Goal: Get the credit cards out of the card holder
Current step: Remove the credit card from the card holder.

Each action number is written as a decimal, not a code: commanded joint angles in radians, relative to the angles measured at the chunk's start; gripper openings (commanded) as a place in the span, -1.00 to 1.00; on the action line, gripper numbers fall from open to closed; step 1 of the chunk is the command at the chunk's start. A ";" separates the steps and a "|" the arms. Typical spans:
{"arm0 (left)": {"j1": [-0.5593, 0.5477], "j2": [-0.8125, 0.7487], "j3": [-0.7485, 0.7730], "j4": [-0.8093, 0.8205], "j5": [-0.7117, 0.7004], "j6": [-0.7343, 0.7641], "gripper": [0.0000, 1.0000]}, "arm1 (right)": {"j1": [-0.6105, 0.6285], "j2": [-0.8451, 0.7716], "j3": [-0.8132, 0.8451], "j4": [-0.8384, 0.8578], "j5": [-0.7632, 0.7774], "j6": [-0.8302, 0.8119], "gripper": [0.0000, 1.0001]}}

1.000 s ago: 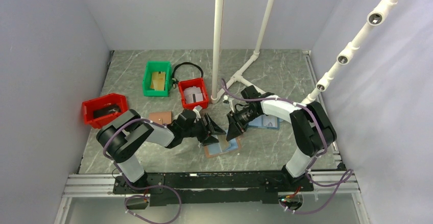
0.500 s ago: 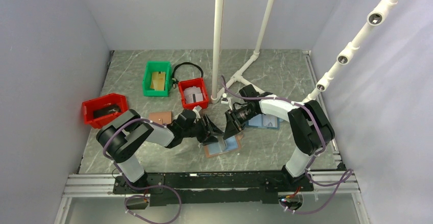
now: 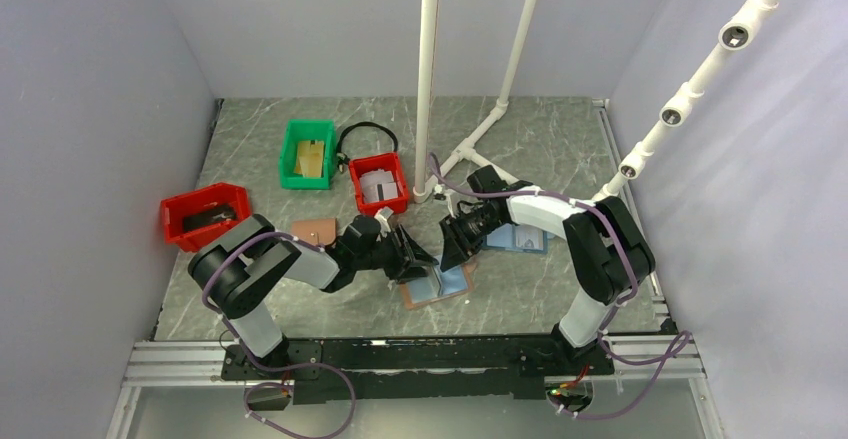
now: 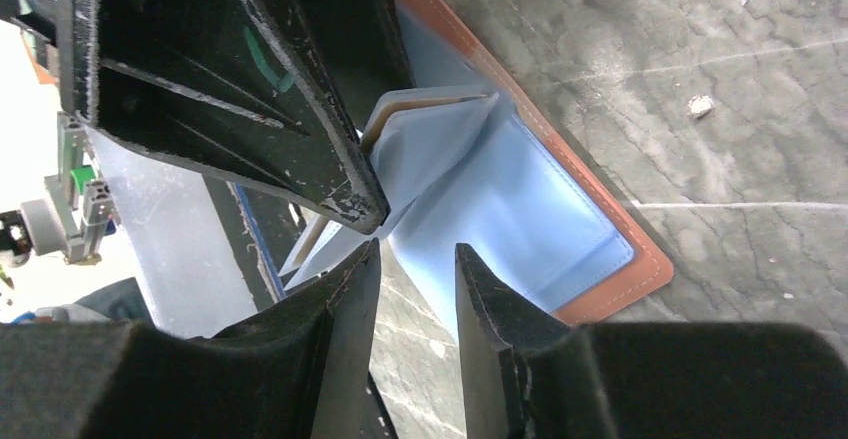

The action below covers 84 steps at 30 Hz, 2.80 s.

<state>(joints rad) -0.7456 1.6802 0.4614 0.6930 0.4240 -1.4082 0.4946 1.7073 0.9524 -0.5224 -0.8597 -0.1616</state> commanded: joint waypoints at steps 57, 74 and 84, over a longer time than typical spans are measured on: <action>0.025 -0.002 -0.057 0.130 0.032 -0.009 0.16 | 0.098 0.020 0.049 -0.025 0.092 -0.027 -0.19; 0.030 -0.039 -0.092 0.139 0.011 -0.020 0.21 | 0.137 0.015 0.048 -0.007 0.202 -0.012 -0.26; 0.035 -0.200 -0.123 -0.051 -0.047 -0.011 0.22 | 0.141 0.022 0.047 0.012 0.204 0.011 -0.44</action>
<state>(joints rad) -0.7162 1.5486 0.3492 0.7174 0.4187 -1.4269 0.6300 1.7329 0.9829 -0.5377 -0.6537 -0.1600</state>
